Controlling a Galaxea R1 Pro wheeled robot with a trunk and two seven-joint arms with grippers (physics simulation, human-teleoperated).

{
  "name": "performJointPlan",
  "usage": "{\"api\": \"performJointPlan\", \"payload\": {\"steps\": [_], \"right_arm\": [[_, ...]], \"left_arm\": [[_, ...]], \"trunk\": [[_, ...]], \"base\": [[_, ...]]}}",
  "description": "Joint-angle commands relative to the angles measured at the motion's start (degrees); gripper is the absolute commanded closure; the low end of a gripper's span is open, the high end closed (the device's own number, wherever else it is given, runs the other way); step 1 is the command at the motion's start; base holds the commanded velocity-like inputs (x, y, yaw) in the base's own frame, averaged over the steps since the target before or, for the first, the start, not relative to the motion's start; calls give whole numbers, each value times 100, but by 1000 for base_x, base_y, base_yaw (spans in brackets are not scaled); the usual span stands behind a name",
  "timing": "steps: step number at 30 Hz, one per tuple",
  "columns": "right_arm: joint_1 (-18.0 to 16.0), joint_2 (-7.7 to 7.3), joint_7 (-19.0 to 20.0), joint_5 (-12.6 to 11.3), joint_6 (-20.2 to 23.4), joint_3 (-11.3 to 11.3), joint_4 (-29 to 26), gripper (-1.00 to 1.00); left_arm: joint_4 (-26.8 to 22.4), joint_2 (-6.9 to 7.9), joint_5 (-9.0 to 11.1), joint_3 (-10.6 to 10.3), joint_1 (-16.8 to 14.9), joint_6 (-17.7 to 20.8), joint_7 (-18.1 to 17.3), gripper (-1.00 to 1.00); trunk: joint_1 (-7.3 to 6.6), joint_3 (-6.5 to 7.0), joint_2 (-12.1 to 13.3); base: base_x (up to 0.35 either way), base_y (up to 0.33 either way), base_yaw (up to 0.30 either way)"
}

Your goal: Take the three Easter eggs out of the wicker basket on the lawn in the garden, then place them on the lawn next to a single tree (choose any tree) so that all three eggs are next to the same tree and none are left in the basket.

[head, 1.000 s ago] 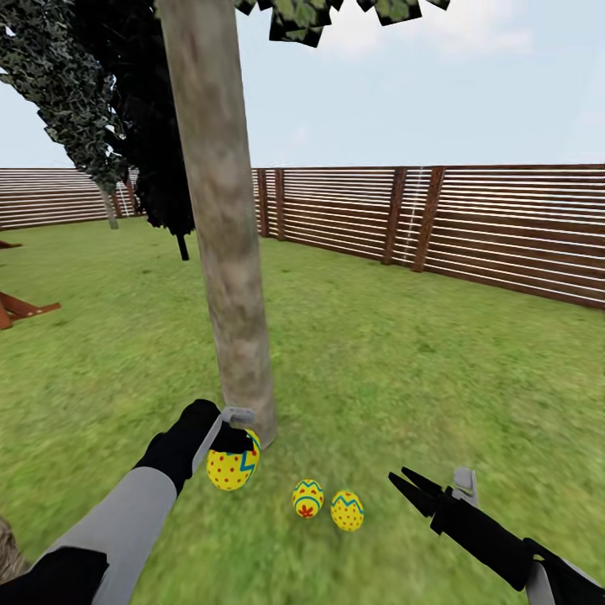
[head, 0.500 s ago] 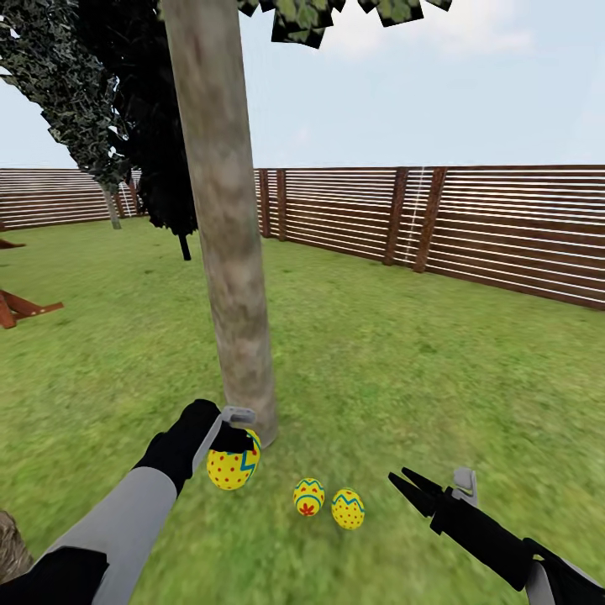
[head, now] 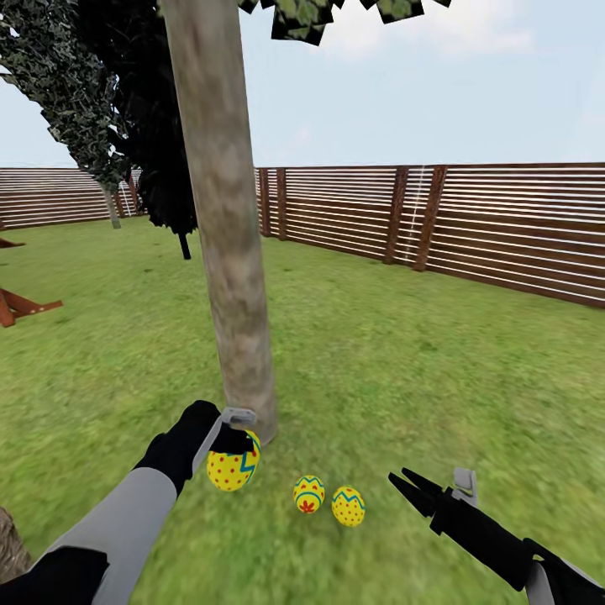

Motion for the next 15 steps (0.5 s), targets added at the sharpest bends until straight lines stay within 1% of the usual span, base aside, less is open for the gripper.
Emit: {"api": "performJointPlan", "payload": {"steps": [1,5,6,7,15], "right_arm": [[-4,5,15,-18,44,-11,1,-100],[-4,5,11,-10,43,-12,10,-100],[-7,5,8,-4,47,-12,33,-100],[-9,5,7,-1,48,-12,42,-100],[-12,5,6,-5,43,-12,57,-100]], "left_arm": [[-3,3,-31,-8,-3,-15,-30,100],[1,6,-35,-7,-3,-99,-30,100],[2,6,-46,-7,-3,-245,-30,100],[5,6,-49,-4,-3,-281,-30,100],[5,7,-46,0,-3,-355,-30,100]], "trunk": [[22,-24,-45],[110,-96,-205],[132,-114,-245],[154,-132,-285],[330,-276,-606]], "base": [[0,0,0],[0,0,0],[0,0,0],[0,0,0],[0,0,0]]}}
